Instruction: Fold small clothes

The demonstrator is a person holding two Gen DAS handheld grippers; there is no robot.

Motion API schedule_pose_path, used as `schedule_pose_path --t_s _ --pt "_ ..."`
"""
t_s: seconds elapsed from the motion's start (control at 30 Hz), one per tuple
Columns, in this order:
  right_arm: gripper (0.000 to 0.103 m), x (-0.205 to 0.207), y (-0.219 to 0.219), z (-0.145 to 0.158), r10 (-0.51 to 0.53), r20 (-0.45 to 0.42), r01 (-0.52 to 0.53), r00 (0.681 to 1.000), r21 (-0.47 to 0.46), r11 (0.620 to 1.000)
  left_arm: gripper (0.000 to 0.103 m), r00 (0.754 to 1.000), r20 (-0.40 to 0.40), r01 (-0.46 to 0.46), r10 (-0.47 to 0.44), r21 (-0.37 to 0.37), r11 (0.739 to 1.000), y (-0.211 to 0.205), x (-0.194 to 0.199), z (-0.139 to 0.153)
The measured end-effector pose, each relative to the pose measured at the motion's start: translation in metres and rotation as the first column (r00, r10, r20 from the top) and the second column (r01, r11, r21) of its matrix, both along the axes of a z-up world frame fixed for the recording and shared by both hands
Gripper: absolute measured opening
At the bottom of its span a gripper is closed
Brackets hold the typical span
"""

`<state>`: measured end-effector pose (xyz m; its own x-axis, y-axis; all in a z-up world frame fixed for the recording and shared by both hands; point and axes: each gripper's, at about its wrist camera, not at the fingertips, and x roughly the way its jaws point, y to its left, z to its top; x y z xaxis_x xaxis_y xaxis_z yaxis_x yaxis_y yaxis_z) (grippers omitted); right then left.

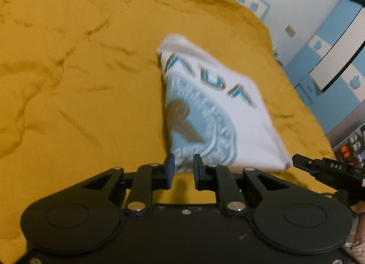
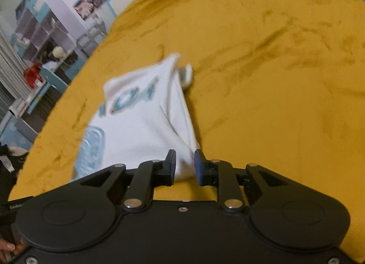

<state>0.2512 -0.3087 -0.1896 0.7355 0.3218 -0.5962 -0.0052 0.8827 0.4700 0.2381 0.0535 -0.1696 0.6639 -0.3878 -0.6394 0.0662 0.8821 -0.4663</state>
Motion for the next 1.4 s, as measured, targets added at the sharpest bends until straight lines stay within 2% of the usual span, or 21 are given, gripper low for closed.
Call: schedule_pose_path --t_s 0.1,0.27,0.5,0.63,0.77,0.87,0.97,1.03,1.23,1.4 --pt "0.019 0.005 0.008 0.015 0.027 0.046 -0.026 0.999 -0.007 1.000 0.027 0.999 0.042 -0.005 0.007 -0.029 1.000 -0.002 0.007 0.014" --pt "0.019 0.028 0.032 0.021 0.081 0.058 -0.078 0.995 -0.050 0.996 0.027 0.999 0.038 -0.002 0.005 -0.070 0.998 -0.014 0.035 0.014" --pt "0.019 0.048 0.043 -0.002 0.058 -0.038 -0.063 0.998 -0.139 0.988 0.028 0.998 -0.055 -0.014 0.011 -0.063 0.998 -0.023 0.055 -0.017" --pt "0.015 0.049 0.036 -0.016 0.049 -0.058 -0.056 0.997 -0.118 0.991 0.029 0.997 -0.078 -0.018 0.013 -0.068 0.998 -0.021 0.058 -0.031" --pt "0.015 0.053 0.033 -0.017 0.055 -0.065 -0.062 0.996 -0.106 0.992 0.029 0.997 -0.081 -0.007 0.002 -0.070 0.997 -0.019 0.060 -0.027" --pt "0.016 0.054 0.031 -0.012 0.067 -0.063 -0.073 0.996 -0.094 0.993 0.035 0.997 -0.076 0.002 -0.009 -0.090 0.996 -0.016 0.061 -0.018" --pt "0.027 0.057 0.025 -0.001 0.070 -0.026 -0.071 0.997 -0.064 0.995 0.050 0.999 -0.039 -0.007 0.003 -0.088 0.996 -0.012 0.067 -0.005" --pt "0.036 0.064 0.022 0.008 0.065 0.016 -0.063 0.998 -0.066 0.996 0.051 1.000 -0.007 -0.017 0.017 -0.055 0.998 -0.010 0.077 0.004" --pt "0.037 0.119 0.025 0.025 0.084 0.113 -0.072 0.990 -0.105 0.992 0.051 0.995 0.101 -0.014 0.017 -0.029 0.999 -0.011 0.139 0.022" --pt "0.037 0.165 0.042 0.022 0.121 0.127 -0.102 0.985 -0.150 0.983 0.053 0.995 0.094 0.009 -0.009 0.003 1.000 -0.024 0.203 0.017"
